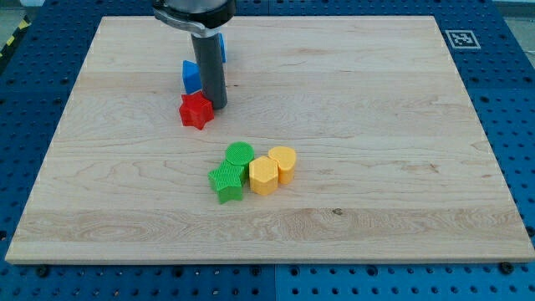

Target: Push the blue triangle towards the red star

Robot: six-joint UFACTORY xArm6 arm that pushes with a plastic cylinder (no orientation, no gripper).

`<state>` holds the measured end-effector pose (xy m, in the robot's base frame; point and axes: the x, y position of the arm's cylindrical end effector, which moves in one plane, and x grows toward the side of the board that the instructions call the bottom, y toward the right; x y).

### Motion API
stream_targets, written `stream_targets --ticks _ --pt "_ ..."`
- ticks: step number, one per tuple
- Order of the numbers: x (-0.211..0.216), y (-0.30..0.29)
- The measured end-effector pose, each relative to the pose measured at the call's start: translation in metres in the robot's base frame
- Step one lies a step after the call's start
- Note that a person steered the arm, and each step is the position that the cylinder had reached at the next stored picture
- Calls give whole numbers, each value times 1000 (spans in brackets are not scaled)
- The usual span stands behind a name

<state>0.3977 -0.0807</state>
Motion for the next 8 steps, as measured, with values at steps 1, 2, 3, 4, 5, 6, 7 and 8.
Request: stream_targets --ticks 1,2,3,4,5,6,7,8 --pt "-9 5" --pt "-19 17" --pt "-51 24" --pt "-78 36" --pt "-100 54" --pt "-135 56" --pt "-173 26" --pt "-162 -30"
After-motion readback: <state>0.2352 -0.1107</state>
